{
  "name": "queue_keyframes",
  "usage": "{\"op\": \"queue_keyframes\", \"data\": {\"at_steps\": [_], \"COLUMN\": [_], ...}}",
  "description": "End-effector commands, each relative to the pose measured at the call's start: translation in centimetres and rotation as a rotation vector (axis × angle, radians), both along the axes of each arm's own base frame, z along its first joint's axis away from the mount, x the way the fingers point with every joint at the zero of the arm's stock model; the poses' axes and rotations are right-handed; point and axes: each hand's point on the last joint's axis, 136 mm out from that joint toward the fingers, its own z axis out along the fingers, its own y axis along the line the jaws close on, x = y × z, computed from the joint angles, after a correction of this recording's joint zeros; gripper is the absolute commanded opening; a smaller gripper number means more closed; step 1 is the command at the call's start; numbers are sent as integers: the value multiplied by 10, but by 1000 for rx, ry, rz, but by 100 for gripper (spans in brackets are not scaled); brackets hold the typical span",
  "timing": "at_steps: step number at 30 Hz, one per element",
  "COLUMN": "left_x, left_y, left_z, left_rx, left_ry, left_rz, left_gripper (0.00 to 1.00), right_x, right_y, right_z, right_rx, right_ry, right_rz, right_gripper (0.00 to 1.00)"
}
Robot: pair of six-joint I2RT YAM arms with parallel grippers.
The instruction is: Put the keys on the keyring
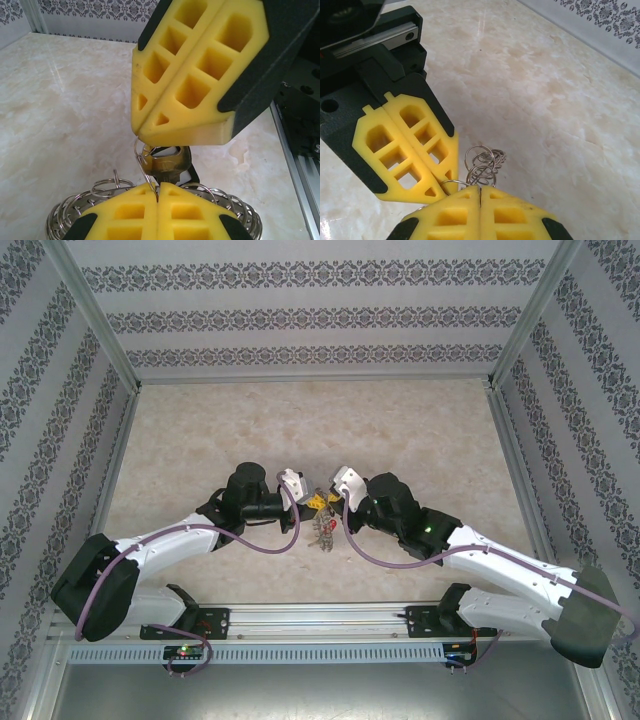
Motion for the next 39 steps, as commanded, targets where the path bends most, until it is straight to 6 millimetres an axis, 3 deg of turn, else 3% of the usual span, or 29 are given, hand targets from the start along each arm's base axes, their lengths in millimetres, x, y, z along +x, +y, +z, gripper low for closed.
{"op": "queue_keyframes", "data": {"at_steps": [1,4,9,14,22,25,31,39], "left_x": [-13,-13,-9,6,17,16,9,3], "left_y": [-7,-7,-3,1,8,8,4,1], "left_z": [33,32,30,11,-4,-4,5,12], "left_rx": [-75,-73,-68,-36,-44,-43,-46,-12], "left_ry": [-94,-92,-111,-86,-64,-63,-75,-96], "left_rz": [-85,-86,-46,44,136,130,79,22], "left_gripper": [0,0,0,0,0,13,24,30], "right_x": [12,6,20,6,6,4,3,-1], "right_y": [-12,-5,-19,1,3,5,9,11], "right_z": [-2,2,-6,3,9,10,13,14], "right_rx": [-26,-2,-42,19,15,20,32,35], "right_ry": [-14,2,30,26,9,9,15,21], "right_rz": [-87,-46,-151,-31,-13,1,18,41], "right_gripper": [0,0,0,0,0,0,0,0]}}
